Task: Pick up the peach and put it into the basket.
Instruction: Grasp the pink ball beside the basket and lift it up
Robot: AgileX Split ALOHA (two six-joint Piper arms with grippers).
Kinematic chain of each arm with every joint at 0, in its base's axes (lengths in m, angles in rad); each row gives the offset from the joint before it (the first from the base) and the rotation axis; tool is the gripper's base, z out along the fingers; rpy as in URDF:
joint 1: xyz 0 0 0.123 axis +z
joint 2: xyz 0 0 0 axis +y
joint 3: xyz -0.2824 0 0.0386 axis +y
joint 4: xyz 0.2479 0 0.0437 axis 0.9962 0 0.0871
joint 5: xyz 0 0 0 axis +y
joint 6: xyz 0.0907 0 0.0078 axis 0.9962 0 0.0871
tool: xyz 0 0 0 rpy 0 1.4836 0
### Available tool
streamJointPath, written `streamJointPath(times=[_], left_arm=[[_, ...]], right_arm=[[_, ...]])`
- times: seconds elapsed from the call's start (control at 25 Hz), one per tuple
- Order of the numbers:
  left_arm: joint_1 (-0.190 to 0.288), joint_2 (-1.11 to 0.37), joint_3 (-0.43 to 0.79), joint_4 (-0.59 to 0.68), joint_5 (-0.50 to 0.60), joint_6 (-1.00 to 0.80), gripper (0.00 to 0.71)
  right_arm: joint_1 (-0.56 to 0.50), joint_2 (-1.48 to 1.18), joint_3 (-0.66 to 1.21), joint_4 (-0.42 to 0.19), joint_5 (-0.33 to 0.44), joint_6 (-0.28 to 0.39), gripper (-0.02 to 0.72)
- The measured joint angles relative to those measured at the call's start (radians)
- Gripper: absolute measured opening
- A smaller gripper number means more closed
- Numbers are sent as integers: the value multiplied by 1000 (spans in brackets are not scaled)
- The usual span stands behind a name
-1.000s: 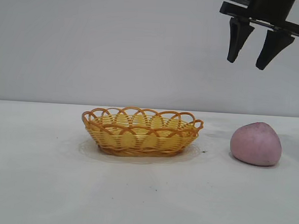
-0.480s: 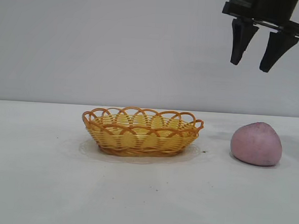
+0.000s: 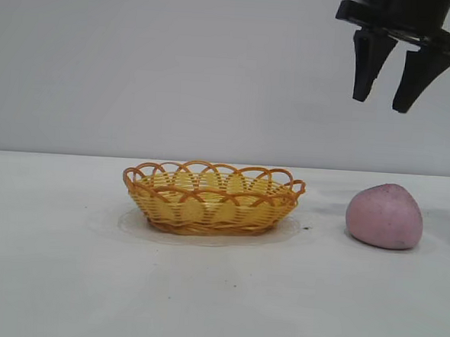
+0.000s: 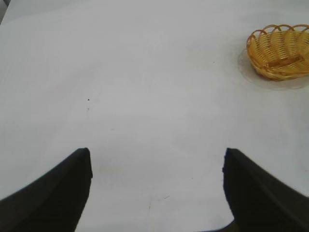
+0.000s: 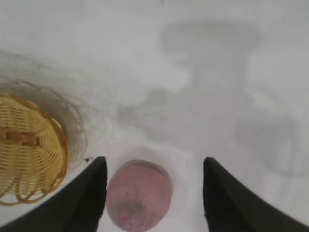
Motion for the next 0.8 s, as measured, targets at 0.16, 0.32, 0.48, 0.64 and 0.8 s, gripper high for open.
streamJointPath(times=[0.16, 0.32, 0.48, 0.64, 0.8], left_arm=[[0, 0, 0, 0, 0, 0, 499], [0, 0, 0, 0, 0, 0, 499], [0, 0, 0, 0, 0, 0, 499], [0, 0, 0, 0, 0, 0, 499], [0, 0, 0, 0, 0, 0, 499]], right_arm=[[56, -22, 106, -39, 0, 17, 415], [86, -22, 174, -51, 0, 33, 415], [92, -22, 221, -56, -6, 44, 415], [94, -22, 260, -59, -22, 44, 415], [94, -22, 269, -59, -79, 44, 361]])
